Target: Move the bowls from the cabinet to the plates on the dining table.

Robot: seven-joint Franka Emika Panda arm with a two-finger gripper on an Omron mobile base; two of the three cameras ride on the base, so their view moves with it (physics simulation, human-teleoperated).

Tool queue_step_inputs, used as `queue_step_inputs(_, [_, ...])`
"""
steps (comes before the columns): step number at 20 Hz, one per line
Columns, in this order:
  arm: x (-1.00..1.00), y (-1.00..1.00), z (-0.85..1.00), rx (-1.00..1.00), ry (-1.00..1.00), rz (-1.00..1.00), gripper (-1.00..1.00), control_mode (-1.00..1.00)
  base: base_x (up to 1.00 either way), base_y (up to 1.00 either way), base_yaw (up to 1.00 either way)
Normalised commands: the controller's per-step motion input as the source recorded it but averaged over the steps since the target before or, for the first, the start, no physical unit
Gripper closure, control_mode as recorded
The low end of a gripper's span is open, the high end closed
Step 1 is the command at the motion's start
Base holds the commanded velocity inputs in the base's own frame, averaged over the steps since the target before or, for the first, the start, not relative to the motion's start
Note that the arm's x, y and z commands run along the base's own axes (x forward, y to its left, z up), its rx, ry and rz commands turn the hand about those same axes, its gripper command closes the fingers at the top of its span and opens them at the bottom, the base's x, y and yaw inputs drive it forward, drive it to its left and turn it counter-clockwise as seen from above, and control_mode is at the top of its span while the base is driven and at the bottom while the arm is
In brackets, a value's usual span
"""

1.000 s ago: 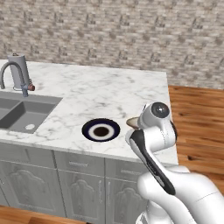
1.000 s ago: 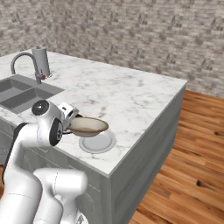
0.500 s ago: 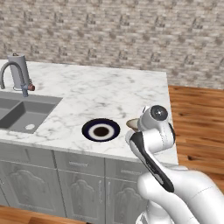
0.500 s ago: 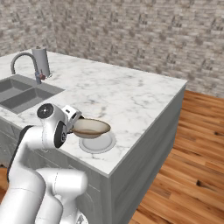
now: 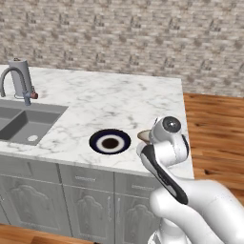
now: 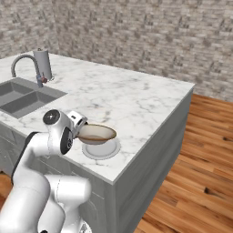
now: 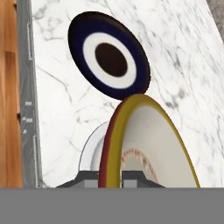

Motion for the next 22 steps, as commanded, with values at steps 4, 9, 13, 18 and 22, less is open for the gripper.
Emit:
queue_step_inputs(4, [0.14,-0.06,-0.14,0.0,0.0,0.0,1.0,-1.0,0.0,0.0,0.0])
queue_step_inputs(9, [0.12,-0.05,-0.17,0.0,0.0,0.0,1.0,-1.0,0.0,0.0,0.0])
queue_step_inputs(13, [0.13,-0.03,-0.22,0.0,0.0,0.0,1.0,-1.0,0.0,0.0,0.0])
queue_step_inputs(18, [0.11,-0.03,-0.23,0.0,0.0,0.0,1.0,-1.0,0.0,0.0,0.0])
queue_step_inputs(22, [0.09,-0.01,-0.24,-0.01,0.0,0.0,1.0,-1.0,0.0,0.0,0.0])
